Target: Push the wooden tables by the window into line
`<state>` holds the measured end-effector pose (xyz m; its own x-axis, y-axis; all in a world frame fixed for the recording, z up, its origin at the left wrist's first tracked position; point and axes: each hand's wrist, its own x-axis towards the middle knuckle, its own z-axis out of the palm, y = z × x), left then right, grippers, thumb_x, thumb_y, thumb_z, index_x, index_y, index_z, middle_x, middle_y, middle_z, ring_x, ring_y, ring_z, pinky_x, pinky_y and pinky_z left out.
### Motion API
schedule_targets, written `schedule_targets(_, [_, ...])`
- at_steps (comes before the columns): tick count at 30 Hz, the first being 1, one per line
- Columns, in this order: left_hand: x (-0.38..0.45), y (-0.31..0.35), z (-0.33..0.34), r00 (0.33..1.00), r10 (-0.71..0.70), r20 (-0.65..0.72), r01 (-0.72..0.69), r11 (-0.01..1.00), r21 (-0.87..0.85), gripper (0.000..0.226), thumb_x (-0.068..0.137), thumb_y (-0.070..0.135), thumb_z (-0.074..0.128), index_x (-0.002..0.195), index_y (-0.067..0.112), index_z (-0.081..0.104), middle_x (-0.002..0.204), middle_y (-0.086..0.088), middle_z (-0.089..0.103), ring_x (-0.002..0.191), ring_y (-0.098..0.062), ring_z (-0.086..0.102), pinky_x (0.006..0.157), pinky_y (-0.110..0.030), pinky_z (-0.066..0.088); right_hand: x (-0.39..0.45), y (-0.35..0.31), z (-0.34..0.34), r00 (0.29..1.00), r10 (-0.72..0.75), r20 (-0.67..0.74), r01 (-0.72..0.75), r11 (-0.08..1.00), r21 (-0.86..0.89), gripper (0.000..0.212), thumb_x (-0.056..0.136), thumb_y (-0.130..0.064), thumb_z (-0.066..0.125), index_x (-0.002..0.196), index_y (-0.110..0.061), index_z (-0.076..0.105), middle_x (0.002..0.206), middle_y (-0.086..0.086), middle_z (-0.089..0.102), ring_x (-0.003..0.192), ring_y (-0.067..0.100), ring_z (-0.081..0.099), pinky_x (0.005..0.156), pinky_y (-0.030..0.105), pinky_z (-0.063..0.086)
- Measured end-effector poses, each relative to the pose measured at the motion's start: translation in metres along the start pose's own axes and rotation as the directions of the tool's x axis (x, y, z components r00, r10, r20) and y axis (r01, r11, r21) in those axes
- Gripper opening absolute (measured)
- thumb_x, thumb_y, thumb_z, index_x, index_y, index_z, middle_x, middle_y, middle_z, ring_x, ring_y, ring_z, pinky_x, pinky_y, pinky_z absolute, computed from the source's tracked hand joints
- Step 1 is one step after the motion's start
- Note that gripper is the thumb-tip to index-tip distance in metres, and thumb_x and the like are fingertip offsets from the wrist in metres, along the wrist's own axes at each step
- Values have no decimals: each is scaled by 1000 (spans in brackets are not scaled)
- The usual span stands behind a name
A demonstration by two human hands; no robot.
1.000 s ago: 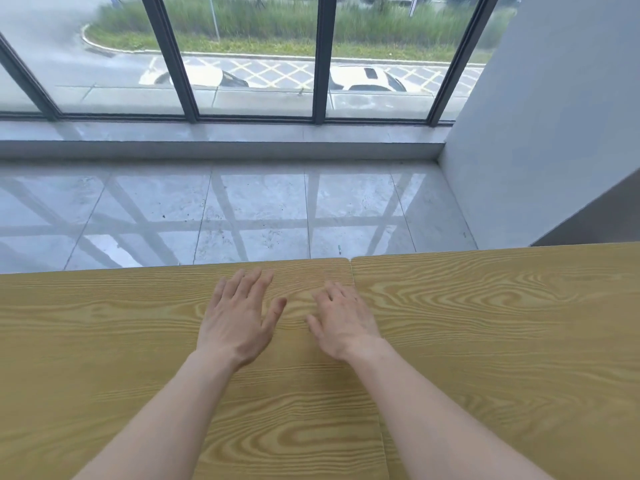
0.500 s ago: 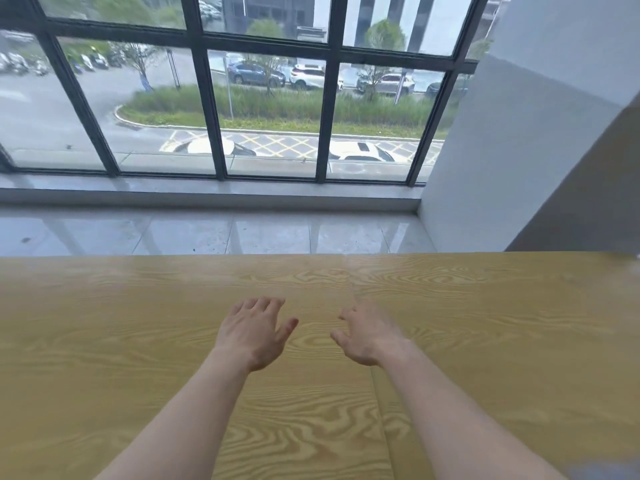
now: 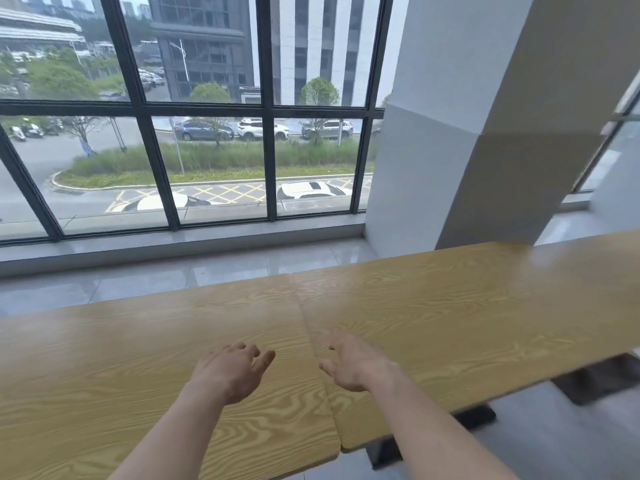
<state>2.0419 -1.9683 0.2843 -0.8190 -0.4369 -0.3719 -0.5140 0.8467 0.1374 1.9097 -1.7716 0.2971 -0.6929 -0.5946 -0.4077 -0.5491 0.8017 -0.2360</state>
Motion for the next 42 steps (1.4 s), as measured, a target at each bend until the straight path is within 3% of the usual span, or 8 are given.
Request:
schedule_targets(11, [-45,240,36,964,265,12,-265,960,92,71,100,69,14,148,29,48,152,4,51,141,-21,43,115,-42,34,-147,217,-12,977,211,-40,-209,977,47,63,103,-54,43,156,-21,38,161,4,38,145,31,40,116,45,36])
schedule_targets(17, [-79,412,77,878,467,105,-478,865,151,64,102,65,15,141,30,52,144,1,56,135,-24,48,111,-42,36,-256,367,3,920,379,-102,-366,922,129,59,102,-56,42,147,-18,47,148,7,52,134,30,50,107,44,44])
schedule_targets(21, [-97,512,102,780,600,178,-626,754,199,60,103,60,14,134,30,55,132,2,59,125,-23,53,104,-42,40,-322,449,19,842,530,-103,-504,839,204,56,102,-55,42,144,-18,48,146,8,53,132,30,52,102,42,44])
schedule_targets(24, [-109,595,123,699,689,194,-715,669,202,65,99,67,11,136,33,54,135,6,58,128,-21,51,107,-42,39,-378,507,30,760,641,-106,-596,753,277,53,102,-51,43,141,-15,52,145,12,54,132,32,53,105,41,44])
schedule_targets(27, [-136,698,151,576,769,277,-817,528,233,69,99,65,10,145,32,48,147,5,53,135,-23,48,111,-43,37,-443,570,50,639,766,-76,-699,619,359,56,102,-52,44,144,-16,51,149,12,52,138,31,49,110,41,42])
schedule_targets(32, [-174,835,203,396,843,363,-917,340,210,63,102,64,16,144,32,50,145,4,56,134,-22,50,111,-41,36,-520,659,68,476,879,16,-806,429,408,58,102,-54,44,146,-17,49,154,12,46,142,32,45,113,41,39])
schedule_targets(37, [-181,965,243,289,865,410,-957,244,158,62,103,64,18,143,31,51,145,3,56,133,-21,51,108,-39,37,-559,758,65,377,924,67,-854,319,410,57,102,-54,44,143,-15,52,146,12,54,135,34,51,109,41,43])
schedule_targets(42, [-171,1083,246,251,877,409,-968,216,131,62,103,63,18,145,32,49,145,5,55,134,-21,50,108,-39,37,-575,860,37,319,943,92,-874,254,415,57,101,-55,44,142,-16,53,147,10,55,136,31,50,110,40,42])
